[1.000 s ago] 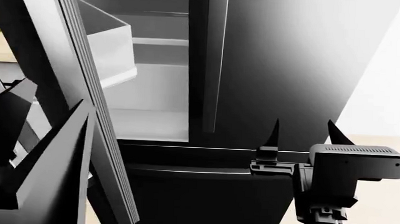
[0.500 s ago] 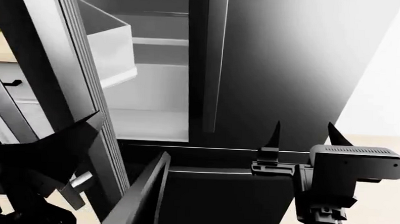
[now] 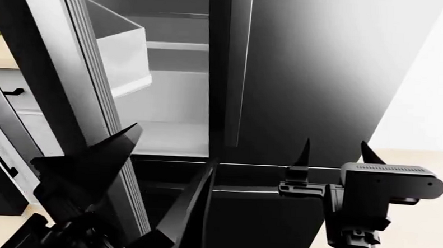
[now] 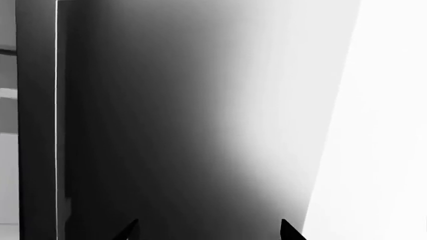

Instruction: Open the fridge doors

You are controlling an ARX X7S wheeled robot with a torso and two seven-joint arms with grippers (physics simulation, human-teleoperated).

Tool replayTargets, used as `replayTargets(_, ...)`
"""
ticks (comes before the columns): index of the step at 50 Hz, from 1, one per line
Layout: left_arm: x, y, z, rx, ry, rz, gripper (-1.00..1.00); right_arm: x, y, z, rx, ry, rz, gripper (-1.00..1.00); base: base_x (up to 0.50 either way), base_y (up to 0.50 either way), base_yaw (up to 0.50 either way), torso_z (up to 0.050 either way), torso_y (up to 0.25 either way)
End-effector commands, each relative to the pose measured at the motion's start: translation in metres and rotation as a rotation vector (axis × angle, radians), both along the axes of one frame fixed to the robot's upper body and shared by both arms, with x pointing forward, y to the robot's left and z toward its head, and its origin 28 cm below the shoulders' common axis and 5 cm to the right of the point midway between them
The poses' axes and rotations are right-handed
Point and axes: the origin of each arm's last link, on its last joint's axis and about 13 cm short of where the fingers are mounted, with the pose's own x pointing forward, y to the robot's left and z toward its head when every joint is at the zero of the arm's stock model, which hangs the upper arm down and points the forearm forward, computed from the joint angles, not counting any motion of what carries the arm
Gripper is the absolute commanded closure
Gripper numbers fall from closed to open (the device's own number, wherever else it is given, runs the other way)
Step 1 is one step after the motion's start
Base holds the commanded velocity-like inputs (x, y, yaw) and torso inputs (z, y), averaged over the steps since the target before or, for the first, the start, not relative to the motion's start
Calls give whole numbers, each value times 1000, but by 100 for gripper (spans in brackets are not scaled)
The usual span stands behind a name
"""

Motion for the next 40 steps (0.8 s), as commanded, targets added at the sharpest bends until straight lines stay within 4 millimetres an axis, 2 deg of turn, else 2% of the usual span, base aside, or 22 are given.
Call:
replayTargets(1, 4, -6, 1, -43, 9, 23, -100, 3, -2, -4, 3, 14, -2, -100, 0, 0, 0, 0, 0)
replayTargets(2, 11, -17, 27, -112, -48, 7, -100, 2, -2, -4, 3, 15, -5, -100, 0, 0, 0, 0, 0)
replayTargets(3, 18, -15, 37, -54, -74, -27, -100, 2, -3, -4, 3, 16, -6, -100, 0, 0, 0, 0, 0)
replayTargets(4, 23, -17, 45, -61, -48, 71, -100, 2, -3, -5, 4, 17, -8, -100, 0, 0, 0, 0, 0)
replayTargets(5, 23, -32, 67, -199, -87, 163, -100, 2, -4, -5, 4, 18, -11, -100, 0, 0, 0, 0, 0)
replayTargets(6, 22, -45, 74, -293, -60, 182, -100, 2, -4, -5, 5, 18, -11, -100, 0, 0, 0, 0, 0)
replayTargets(7, 19, -58, 74, -332, -40, 156, -100, 2, -4, -5, 5, 18, -10, -100, 0, 0, 0, 0, 0)
replayTargets(9, 5, -80, 48, -67, 18, 12, -100, 2, -3, -5, 6, 19, -10, -100, 0, 0, 0, 0, 0)
replayTargets(10, 0, -85, 45, -28, 16, -21, -100, 3, -4, -6, 6, 20, -10, -100, 0, 0, 0, 0, 0)
replayTargets(16, -3, -89, 46, -26, -21, -49, -100, 2, -4, -5, 7, 21, -11, -100, 0, 0, 0, 0, 0)
replayTargets(25, 24, -102, 38, 22, -22, -3, -100, 3, -4, -7, 2, 31, -23, -100, 0, 0, 0, 0, 0)
replayTargets(36, 64, -107, 24, 52, 88, 101, -100, 2, -4, -7, -1, 36, -24, -100, 0, 0, 0, 0, 0)
replayTargets(38, 66, -106, 32, 58, 105, 119, -100, 2, -4, -7, -1, 37, -24, -100, 0, 0, 0, 0, 0)
replayTargets(40, 71, -107, 30, 62, 121, 140, -100, 2, -4, -8, -1, 38, -24, -100, 0, 0, 0, 0, 0)
